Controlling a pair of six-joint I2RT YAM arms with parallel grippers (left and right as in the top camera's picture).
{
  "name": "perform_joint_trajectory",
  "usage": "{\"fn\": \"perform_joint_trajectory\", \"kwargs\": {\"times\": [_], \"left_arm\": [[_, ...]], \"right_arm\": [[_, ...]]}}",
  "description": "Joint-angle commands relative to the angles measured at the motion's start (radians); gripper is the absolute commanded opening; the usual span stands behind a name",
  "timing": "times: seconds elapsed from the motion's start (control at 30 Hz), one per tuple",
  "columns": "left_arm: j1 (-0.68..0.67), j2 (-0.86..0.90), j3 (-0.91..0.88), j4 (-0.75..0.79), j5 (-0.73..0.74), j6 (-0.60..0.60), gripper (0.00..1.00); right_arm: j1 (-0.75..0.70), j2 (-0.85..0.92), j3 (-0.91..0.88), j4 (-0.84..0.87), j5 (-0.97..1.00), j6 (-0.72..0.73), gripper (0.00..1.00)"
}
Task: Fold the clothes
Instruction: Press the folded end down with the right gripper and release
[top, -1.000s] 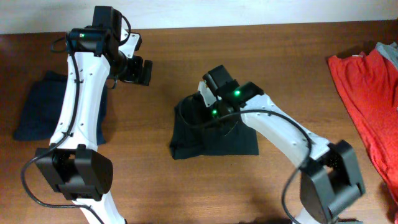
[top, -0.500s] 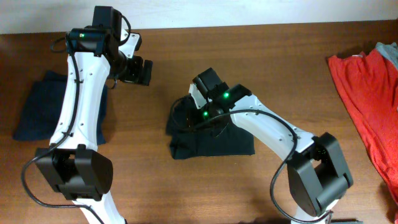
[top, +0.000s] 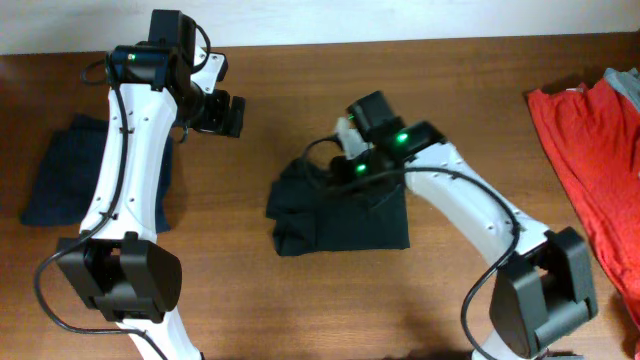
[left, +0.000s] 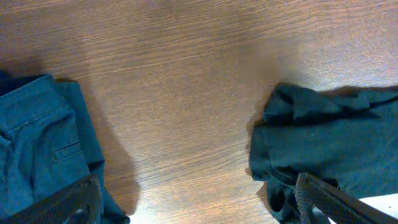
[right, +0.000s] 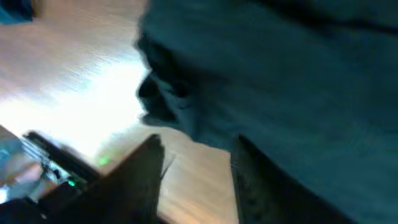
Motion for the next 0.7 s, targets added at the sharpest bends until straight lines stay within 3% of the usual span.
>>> {"fn": "perform_joint_trajectory", "kwargs": {"times": [0.0,0.1,0.17,0.4,0.53,0.67], "left_arm": [[0.0,-0.001,0.002,-0.001,0.001,0.002,0.99],[0.0,-0.001,0.002,-0.001,0.001,0.002,0.99],[0.0,-0.001,0.002,-0.001,0.001,0.002,0.99],[0.0,-0.001,0.002,-0.001,0.001,0.002,0.99],[0.0,-0.001,0.002,-0.001,0.001,0.002,0.99],[0.0,-0.001,0.002,-0.001,0.001,0.002,0.99]], "right_arm": [[-0.005,0.034,-0.024,-0.001,0.017,-0.005,0.2],[0.024,0.094,-0.038,0.019,0.016,-0.005,0.08],[0.051,0.137,-0.038,0.045,0.016,-0.005,0.05],[0.174,0.199,-0.038,0.147,-0.023,0.013,0.04],[0.242,0.188,-0.037,0.161,-0.279,-0.105,0.04],[0.257,0.142,-0.037,0.151,-0.354,-0.171,0.04]]}}
